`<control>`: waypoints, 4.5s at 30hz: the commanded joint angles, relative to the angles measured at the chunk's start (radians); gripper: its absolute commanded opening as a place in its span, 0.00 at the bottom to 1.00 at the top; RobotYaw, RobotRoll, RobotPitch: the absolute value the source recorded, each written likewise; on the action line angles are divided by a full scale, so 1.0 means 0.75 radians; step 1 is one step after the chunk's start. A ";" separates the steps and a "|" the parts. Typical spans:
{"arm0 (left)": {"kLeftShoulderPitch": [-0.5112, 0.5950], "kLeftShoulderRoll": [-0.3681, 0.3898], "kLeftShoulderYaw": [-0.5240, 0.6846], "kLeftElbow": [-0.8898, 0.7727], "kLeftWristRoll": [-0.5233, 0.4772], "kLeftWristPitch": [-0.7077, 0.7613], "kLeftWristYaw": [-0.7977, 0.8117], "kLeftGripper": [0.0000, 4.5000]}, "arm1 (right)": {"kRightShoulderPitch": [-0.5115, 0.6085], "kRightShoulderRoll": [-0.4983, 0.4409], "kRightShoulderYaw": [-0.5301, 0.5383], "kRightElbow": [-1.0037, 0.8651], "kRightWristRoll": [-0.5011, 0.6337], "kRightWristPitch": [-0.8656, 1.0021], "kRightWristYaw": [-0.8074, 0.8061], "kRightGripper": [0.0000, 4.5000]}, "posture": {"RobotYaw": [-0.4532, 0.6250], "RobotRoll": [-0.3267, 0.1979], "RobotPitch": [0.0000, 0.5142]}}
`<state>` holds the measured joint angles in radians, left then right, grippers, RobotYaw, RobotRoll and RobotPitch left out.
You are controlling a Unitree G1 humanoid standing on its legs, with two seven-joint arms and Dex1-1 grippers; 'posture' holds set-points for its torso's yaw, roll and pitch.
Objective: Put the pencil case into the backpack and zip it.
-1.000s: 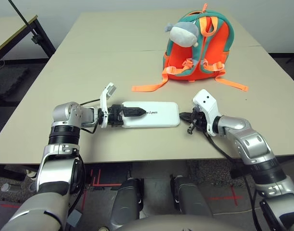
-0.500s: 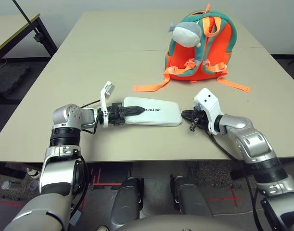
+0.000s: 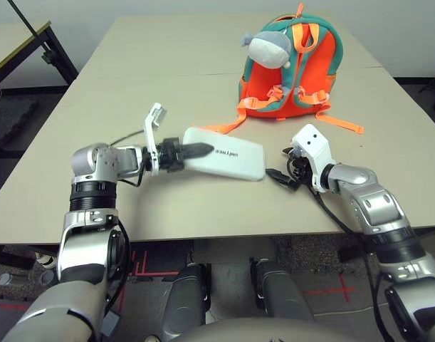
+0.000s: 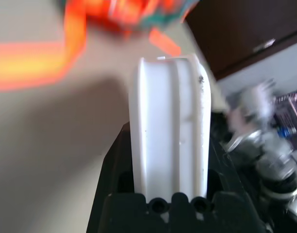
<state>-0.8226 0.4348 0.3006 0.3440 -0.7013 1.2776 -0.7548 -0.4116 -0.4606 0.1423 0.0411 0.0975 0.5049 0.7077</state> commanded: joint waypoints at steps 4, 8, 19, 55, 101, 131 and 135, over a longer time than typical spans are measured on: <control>-0.153 0.012 0.110 -0.104 -0.113 -0.034 0.028 0.29 | -0.057 -0.013 -0.106 0.087 0.054 0.003 -0.015 1.00 | 0.27 0.62 0.21; -0.241 0.034 0.150 -0.152 -0.168 -0.040 0.032 0.29 | -0.114 -0.002 -0.211 0.130 0.124 0.056 -0.048 1.00 | 0.27 0.62 0.21; -0.420 0.065 0.255 -0.162 -0.223 -0.265 0.124 0.29 | -0.230 0.019 -0.438 0.176 0.259 0.153 -0.201 1.00 | 0.27 0.62 0.21; -0.454 0.034 0.101 0.132 0.144 -1.044 0.290 0.29 | -0.902 0.262 -0.381 1.215 0.086 -0.543 -0.399 1.00 | 0.32 0.62 0.16; -0.463 -0.050 0.023 0.279 0.193 -1.115 0.232 0.29 | -0.312 -0.096 -0.502 -0.602 0.441 0.593 -0.461 0.04 | 0.21 0.62 0.21; -0.440 -0.008 -0.088 0.173 0.140 -1.016 -0.173 0.29 | -0.017 -0.031 -0.328 -0.486 0.380 0.418 -0.430 0.04 | 0.22 0.62 0.16; -0.449 0.008 -0.080 0.171 0.111 -0.940 -0.230 0.29 | -0.017 -0.032 -0.323 -0.473 0.373 0.408 -0.428 0.04 | 0.22 0.62 0.17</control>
<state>-1.1453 0.4220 0.2358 0.4919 -0.5935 0.5504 -0.9028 -0.4438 -0.4876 -0.1206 -0.3364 0.3825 0.8051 0.3793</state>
